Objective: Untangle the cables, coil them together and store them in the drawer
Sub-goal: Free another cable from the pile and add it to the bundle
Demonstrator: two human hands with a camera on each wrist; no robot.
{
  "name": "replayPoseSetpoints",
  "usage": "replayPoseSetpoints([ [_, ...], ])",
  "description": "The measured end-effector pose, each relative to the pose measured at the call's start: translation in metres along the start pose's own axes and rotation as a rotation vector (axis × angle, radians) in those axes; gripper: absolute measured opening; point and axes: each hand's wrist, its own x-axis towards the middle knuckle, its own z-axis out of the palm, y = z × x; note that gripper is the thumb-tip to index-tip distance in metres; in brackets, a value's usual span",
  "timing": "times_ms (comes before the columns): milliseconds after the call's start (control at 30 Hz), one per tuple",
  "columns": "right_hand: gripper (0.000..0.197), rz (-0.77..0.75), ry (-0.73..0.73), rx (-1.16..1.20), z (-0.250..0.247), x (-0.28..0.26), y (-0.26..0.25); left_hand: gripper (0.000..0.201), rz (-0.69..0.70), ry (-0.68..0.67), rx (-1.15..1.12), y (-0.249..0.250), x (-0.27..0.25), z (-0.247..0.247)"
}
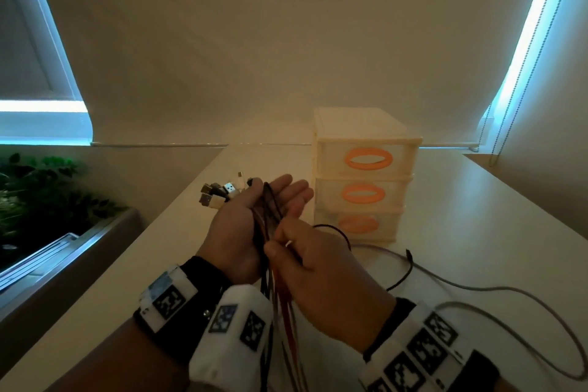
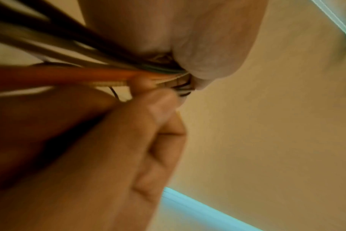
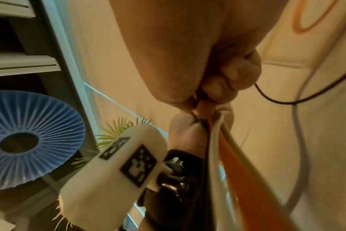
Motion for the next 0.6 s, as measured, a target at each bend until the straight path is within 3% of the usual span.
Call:
replayPoseSetpoints([
  [100,0.021,0.074,-0.061,-0.053,-0.011,0.005,0.021,0.055,0.015,-0.033,-0.132,0.006,0.001,-0.002],
  [267,0.029,0.192,-0.164,-0.072,-0.037,0.011,0.046,0.056,-0.024,-0.015,-0.105,0.002,0.002,-0.004],
  [467,0.024,0.091,-0.095,-0.166,-0.040,0.010,0.041,0.051,-0.002,-0.057,-0.069,0.007,0.002,-0.008],
  [600,0.025,0.211,-0.117,-0.144,-0.052,0.008,0.056,0.049,0.051,-0.075,-0.080,0.019,-0.001,-0.011],
])
